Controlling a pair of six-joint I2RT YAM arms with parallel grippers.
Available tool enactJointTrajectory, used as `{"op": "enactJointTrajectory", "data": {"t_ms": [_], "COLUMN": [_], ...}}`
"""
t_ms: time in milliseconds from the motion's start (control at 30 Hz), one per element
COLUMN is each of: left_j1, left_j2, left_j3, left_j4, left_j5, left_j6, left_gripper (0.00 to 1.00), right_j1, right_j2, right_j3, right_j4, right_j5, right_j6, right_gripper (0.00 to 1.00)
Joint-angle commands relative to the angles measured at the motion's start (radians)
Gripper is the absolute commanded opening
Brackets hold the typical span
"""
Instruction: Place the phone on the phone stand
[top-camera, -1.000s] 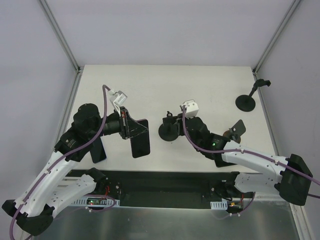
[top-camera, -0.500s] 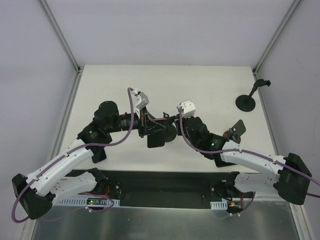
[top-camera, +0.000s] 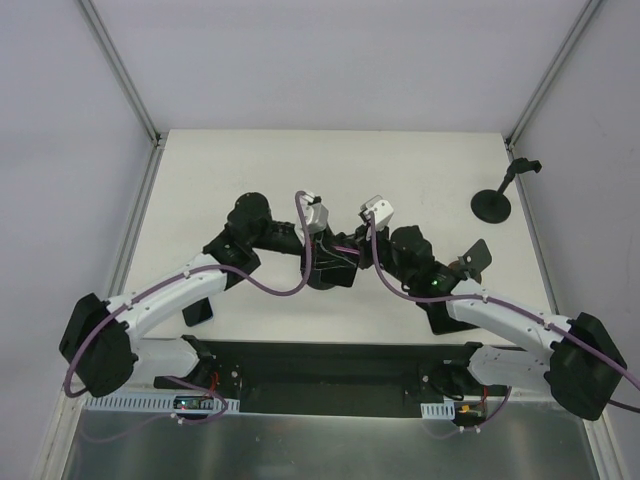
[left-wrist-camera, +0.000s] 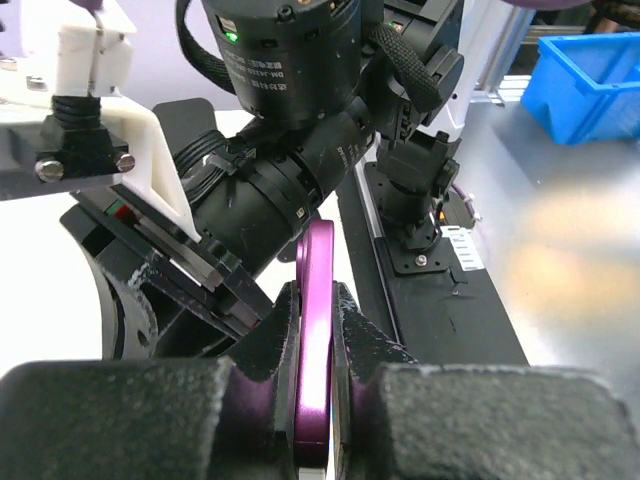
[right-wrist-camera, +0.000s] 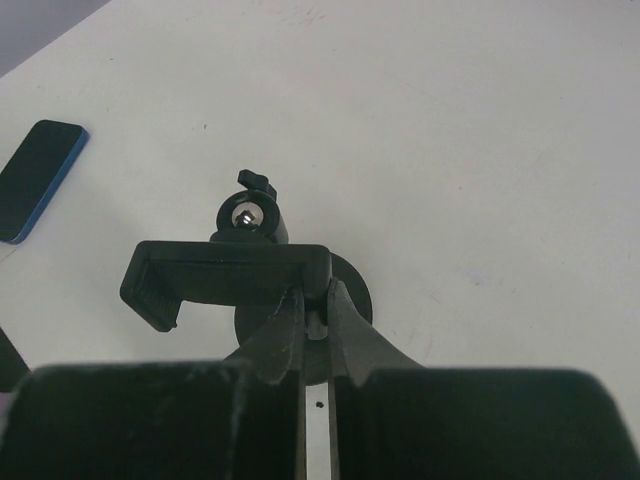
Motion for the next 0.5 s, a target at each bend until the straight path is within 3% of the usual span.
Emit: {"op": "enactJointTrajectory", "data": {"t_ms": [0, 233, 467], "left_j1": [-0.008, 0.015, 0.055], "left_j2": [0.09, 0.226, 0.256], "left_j3": [0.097, 0.212, 0.193], "left_j4": [0.209, 0.2, 0.217], "left_j5": [0.146, 0.244, 0.254], "left_j6": [0.012, 0.016, 0.027], "left_gripper": [0.0, 0.0, 0.0], "right_j1": [-0.021, -0.039, -0.048], "right_j2": [-0.023, -0.02, -0.017], "right_j3": [-0.015, -0.032, -0.039], "right_j4": [0.073, 0.101, 0.124], "right_j5": [-0.187, -0.241, -0.279], "right_j6": [0.035, 0.042, 0.055], "right_gripper": [0.01, 0.01, 0.01]}}
